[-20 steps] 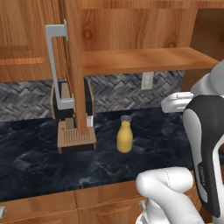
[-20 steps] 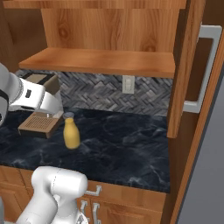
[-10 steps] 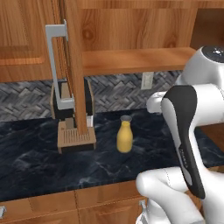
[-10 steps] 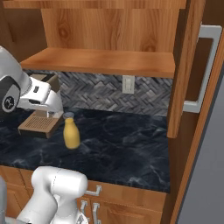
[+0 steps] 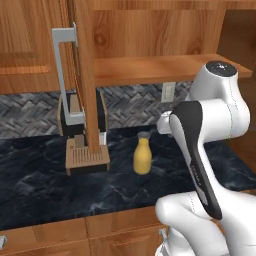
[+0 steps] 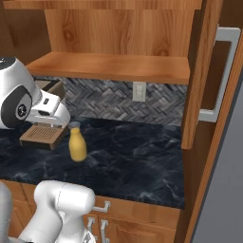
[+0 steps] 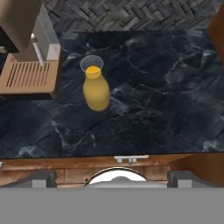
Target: There is a tray on the dining counter. Grab the cup, mug, and pitcher and place them on the tray. The pitcher may be placed next to the tray if it cannot fit the tray.
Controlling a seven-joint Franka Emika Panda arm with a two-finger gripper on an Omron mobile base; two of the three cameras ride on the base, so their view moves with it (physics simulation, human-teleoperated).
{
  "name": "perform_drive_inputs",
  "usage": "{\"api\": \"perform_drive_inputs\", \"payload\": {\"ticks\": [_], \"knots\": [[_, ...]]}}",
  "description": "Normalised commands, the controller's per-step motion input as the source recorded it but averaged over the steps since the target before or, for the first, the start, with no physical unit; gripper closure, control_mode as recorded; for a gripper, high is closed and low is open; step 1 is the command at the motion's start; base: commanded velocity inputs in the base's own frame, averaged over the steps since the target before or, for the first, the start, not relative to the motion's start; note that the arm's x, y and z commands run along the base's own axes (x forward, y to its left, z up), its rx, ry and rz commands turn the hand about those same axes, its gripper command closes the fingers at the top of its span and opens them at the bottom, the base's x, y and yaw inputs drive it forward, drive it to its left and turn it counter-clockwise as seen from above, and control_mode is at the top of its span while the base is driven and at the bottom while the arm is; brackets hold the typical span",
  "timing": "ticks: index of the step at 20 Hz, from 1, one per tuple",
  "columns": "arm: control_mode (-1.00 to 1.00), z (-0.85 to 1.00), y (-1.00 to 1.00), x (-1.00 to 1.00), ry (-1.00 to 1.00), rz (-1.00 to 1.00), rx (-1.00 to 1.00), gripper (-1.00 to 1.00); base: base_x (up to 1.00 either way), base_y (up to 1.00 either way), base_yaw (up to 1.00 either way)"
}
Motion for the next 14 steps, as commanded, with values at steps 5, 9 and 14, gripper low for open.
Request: {"api": "perform_drive_inputs", "payload": {"ticks": [5,9,14], "knots": [[-1.0,-0.3,0.05,0.29,0.03,0.0,0.0,-1.0,0.0,0.0,0.0],[-1.0,-0.26,0.03,0.21,0.02,0.0,0.0,-1.0,0.0,0.0,0.0],[-1.0,-0.29,0.02,0.26,0.03,0.0,0.0,-1.0,0.0,0.0,0.0]]}}
